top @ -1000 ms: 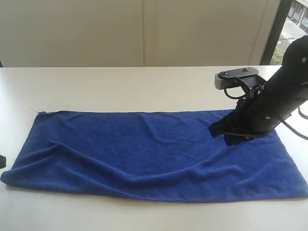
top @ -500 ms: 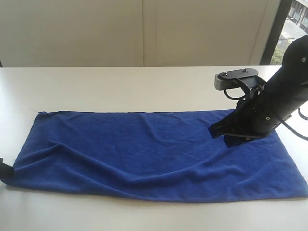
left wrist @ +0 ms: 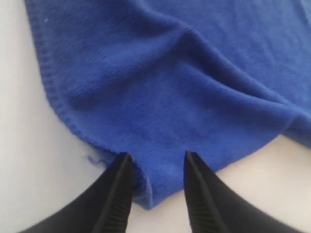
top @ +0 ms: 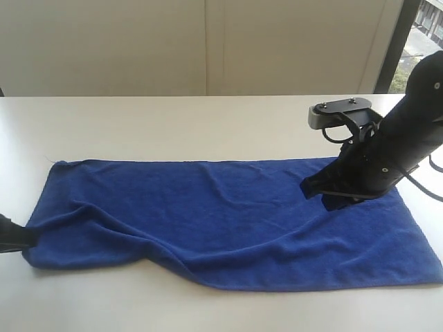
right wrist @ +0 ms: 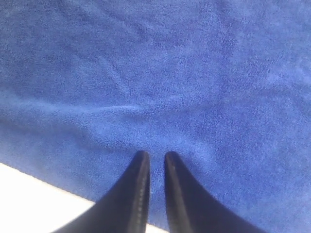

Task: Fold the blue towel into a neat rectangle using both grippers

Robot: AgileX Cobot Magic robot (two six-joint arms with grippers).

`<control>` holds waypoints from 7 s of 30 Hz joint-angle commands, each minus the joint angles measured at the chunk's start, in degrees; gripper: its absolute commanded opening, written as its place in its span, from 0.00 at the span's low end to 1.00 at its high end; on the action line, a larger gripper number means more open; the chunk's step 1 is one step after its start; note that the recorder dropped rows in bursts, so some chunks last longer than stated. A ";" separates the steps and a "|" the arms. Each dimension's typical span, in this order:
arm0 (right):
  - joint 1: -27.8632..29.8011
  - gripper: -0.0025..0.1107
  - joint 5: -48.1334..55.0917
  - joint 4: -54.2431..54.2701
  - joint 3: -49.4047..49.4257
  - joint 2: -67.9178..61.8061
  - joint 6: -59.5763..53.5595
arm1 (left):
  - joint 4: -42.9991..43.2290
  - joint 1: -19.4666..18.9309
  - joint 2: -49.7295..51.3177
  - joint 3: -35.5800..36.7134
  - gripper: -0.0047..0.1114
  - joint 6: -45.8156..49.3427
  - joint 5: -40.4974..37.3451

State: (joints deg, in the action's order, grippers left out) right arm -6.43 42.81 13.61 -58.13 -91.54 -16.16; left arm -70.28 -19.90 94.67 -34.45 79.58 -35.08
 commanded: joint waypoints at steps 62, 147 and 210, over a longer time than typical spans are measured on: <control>0.15 0.13 -1.16 0.89 0.17 0.57 -1.77 | -16.73 4.74 4.05 -13.56 0.09 -3.16 -9.92; -8.08 0.02 -5.94 5.25 -4.01 -3.50 -8.48 | 6.24 11.40 6.56 -13.69 0.29 -9.36 8.51; -14.22 0.02 -5.54 -1.05 -23.93 -29.95 -8.28 | 47.29 16.01 -1.38 -7.52 0.04 -48.19 3.36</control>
State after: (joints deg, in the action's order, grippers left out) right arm -20.55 37.36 13.24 -81.69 -121.49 -23.97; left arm -27.17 -4.17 93.40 -42.43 34.60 -29.75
